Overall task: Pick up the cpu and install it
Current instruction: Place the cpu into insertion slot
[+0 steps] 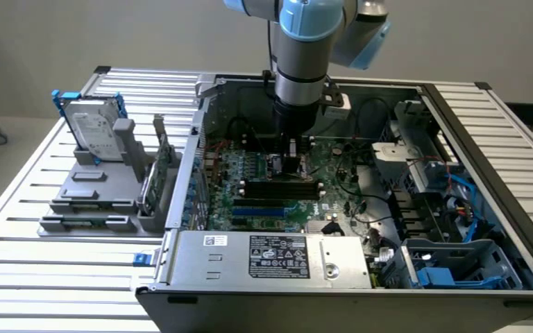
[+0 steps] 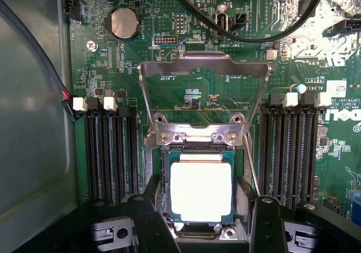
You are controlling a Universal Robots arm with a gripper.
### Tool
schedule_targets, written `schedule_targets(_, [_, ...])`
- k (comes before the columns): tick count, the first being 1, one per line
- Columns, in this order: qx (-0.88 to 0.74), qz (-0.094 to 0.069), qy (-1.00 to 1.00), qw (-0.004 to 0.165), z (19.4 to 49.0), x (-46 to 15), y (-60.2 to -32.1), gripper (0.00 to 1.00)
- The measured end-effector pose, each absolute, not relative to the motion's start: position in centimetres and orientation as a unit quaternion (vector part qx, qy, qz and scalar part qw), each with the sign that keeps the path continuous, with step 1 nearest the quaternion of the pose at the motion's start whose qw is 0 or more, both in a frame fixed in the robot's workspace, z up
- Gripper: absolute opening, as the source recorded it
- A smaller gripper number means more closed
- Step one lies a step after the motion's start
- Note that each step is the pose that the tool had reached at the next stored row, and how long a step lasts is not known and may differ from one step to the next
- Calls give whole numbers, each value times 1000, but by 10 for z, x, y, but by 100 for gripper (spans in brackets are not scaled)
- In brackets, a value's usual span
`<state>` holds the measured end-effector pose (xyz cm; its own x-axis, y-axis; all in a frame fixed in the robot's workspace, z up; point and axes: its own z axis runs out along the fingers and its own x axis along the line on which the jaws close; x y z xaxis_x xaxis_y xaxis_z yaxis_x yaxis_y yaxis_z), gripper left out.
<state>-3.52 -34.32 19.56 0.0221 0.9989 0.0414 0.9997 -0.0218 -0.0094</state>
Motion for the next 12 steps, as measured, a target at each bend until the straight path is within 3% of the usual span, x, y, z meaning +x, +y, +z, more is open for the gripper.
schedule_targets(12, [-717,-13,-697,18,196,-35,-342,62])
